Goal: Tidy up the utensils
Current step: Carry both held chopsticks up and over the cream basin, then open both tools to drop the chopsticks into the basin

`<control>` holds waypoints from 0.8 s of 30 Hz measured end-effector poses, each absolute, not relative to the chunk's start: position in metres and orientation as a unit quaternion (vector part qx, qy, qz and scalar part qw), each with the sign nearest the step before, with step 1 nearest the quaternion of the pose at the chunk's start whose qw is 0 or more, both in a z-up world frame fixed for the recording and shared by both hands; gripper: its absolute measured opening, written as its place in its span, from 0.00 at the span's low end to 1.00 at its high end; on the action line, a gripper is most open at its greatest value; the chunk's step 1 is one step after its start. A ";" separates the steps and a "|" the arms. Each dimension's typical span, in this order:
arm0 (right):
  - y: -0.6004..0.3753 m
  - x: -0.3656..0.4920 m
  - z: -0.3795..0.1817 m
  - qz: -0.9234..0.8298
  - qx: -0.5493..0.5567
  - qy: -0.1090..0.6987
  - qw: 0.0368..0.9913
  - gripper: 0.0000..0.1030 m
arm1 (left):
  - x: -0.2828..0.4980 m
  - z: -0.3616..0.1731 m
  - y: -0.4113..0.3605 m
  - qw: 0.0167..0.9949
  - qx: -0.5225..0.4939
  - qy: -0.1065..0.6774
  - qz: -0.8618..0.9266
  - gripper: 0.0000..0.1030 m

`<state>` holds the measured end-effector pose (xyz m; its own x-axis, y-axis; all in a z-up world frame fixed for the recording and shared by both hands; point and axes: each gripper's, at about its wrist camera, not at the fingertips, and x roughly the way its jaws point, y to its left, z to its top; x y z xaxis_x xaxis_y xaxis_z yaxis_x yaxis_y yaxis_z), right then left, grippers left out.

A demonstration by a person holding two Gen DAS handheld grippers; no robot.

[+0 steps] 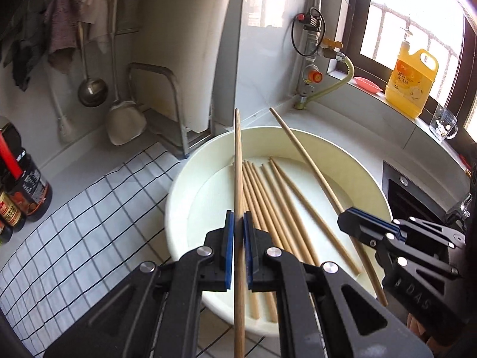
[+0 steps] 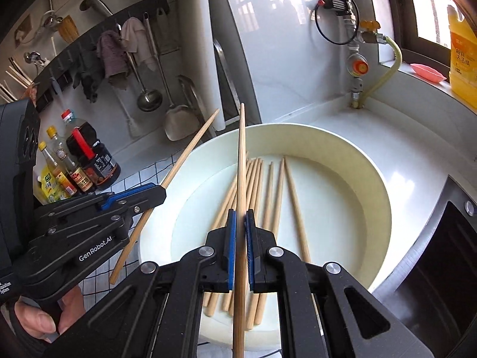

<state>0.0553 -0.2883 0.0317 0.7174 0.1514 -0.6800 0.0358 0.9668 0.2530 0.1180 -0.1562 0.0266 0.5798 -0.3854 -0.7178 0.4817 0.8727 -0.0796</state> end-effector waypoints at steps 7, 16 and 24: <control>-0.301 0.058 0.028 0.016 0.140 0.378 0.915 0.12 | 0.122 0.025 -0.162 0.893 0.067 0.381 -0.231 0.54; -0.292 0.050 0.040 0.015 0.126 0.363 0.923 0.18 | 0.118 0.034 -0.134 0.904 0.055 0.374 -0.197 0.71; -0.288 0.045 0.047 0.012 0.116 0.355 0.928 0.22 | 0.108 0.040 -0.128 0.909 0.049 0.360 -0.203 0.74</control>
